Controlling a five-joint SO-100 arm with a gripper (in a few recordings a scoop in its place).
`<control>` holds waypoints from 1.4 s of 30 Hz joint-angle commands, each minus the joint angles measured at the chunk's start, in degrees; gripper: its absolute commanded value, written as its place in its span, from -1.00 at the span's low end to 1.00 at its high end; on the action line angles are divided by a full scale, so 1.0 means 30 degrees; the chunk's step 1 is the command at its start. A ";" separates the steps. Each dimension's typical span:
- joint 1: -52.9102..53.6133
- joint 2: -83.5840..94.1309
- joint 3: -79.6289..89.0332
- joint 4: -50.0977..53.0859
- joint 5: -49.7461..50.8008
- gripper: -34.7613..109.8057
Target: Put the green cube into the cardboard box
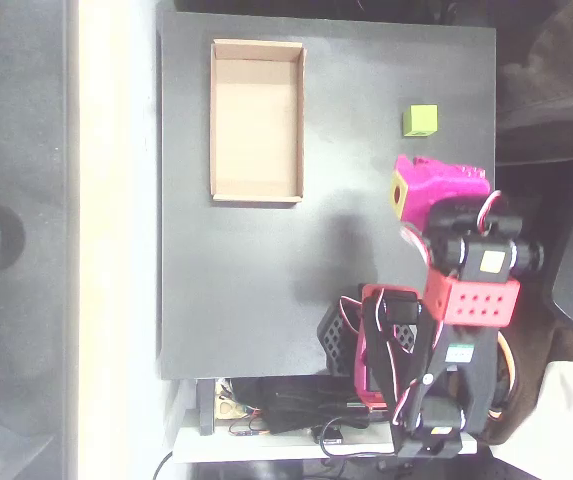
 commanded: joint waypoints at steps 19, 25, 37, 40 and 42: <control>0.3047 -0.7500 -0.9404 -0.0205 0.0088 -0.43; 0.3486 -0.9404 -1.0576 -0.0234 0.0059 -0.43; 0.3223 -1.1279 -1.0576 -0.0264 0.0059 -0.04; 0.3193 -1.1865 -1.0576 -0.0293 0.0059 0.00; 0.3164 -1.2129 -1.0576 -0.0293 0.0059 0.01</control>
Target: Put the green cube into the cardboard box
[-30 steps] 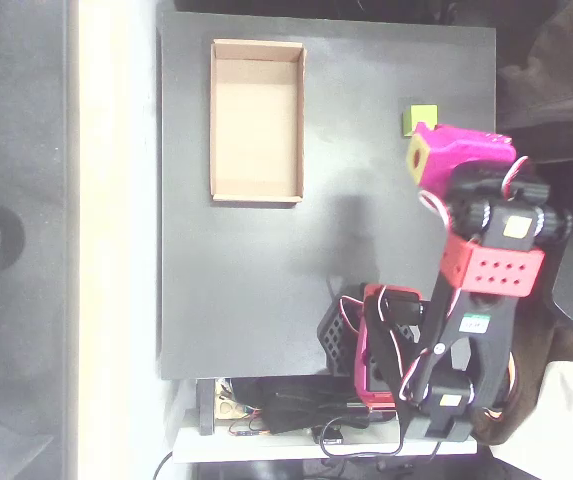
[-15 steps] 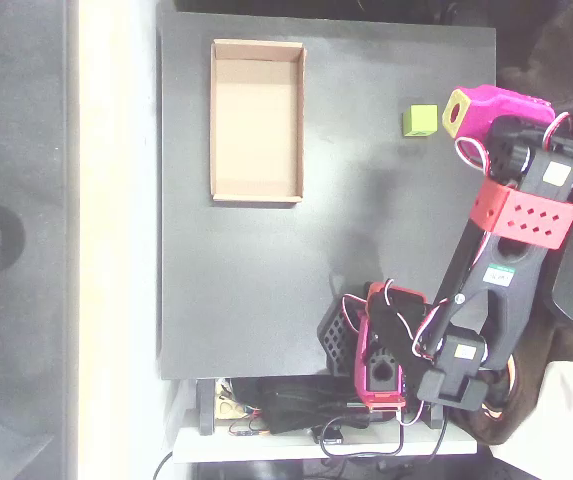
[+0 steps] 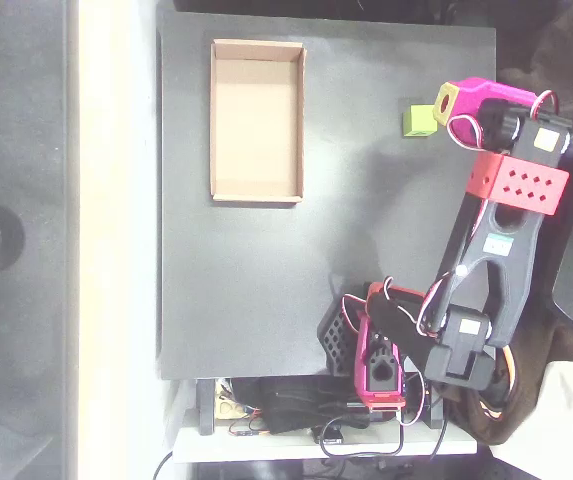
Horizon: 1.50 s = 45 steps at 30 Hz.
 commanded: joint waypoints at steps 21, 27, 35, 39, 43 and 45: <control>-0.0059 -0.5889 -0.0146 -0.4248 0.0059 0.01; -0.1143 -0.6885 -0.0029 -0.4277 0.0059 0.01; -0.1846 -0.7471 0.0996 -0.4277 0.0059 0.01; -0.1670 -0.8057 0.1201 -0.4277 0.0088 0.01; -0.1582 -0.8350 0.1201 -0.4277 0.0088 0.01; -0.1553 -0.8467 0.1201 -0.4277 0.0088 0.01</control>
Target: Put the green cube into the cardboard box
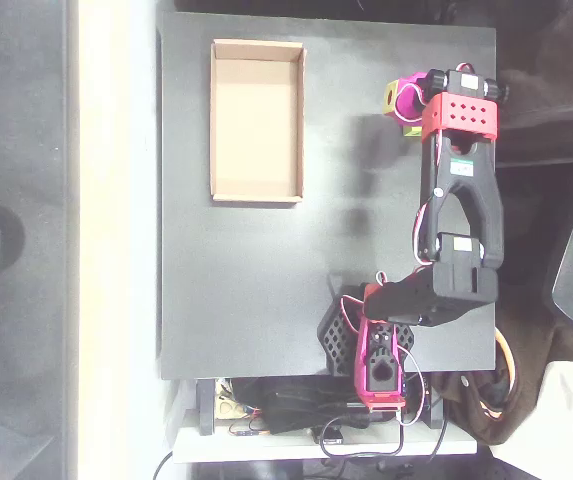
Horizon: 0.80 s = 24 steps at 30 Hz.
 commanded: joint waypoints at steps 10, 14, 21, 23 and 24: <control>0.0410 -0.0117 0.0117 0.0146 0.0117 0.01; 0.0410 -0.0381 0.0176 0.0146 0.0117 0.01; 0.0439 -0.1055 0.0059 0.0146 0.0117 0.01; 0.0439 -0.1084 0.0146 0.0146 0.0117 0.01; 0.0439 -0.1113 0.0176 0.0146 0.0117 0.01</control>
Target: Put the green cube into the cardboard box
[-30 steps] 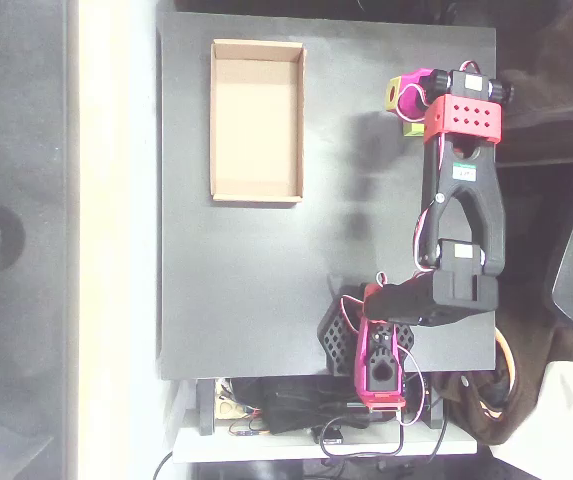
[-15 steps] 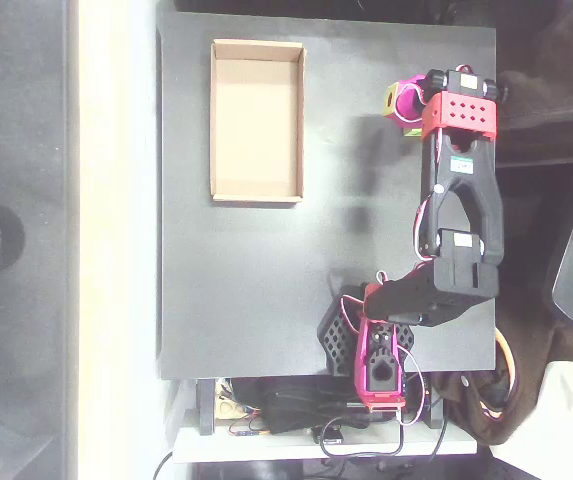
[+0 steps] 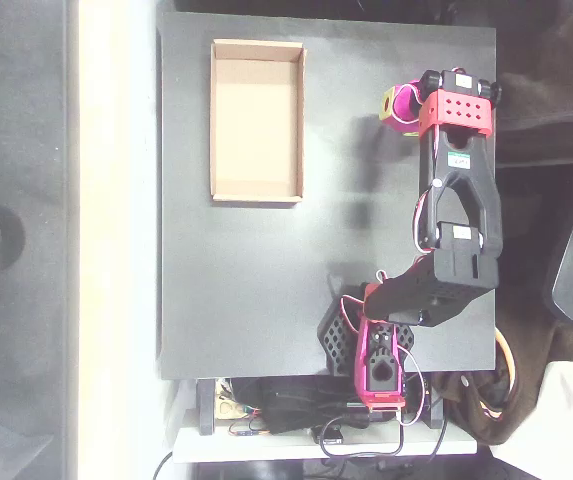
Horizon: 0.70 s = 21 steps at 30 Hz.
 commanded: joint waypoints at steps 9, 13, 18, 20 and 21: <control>0.0703 -0.0322 0.0205 0.0146 0.0117 0.00; 0.0703 -0.0498 0.0176 0.0146 0.0117 0.00; 0.0674 -0.0527 -0.0029 0.0146 0.0117 0.00; 0.0674 -0.0527 -0.0059 0.0146 0.0117 0.00; 0.0674 -0.0527 -0.0059 0.0146 0.0117 0.00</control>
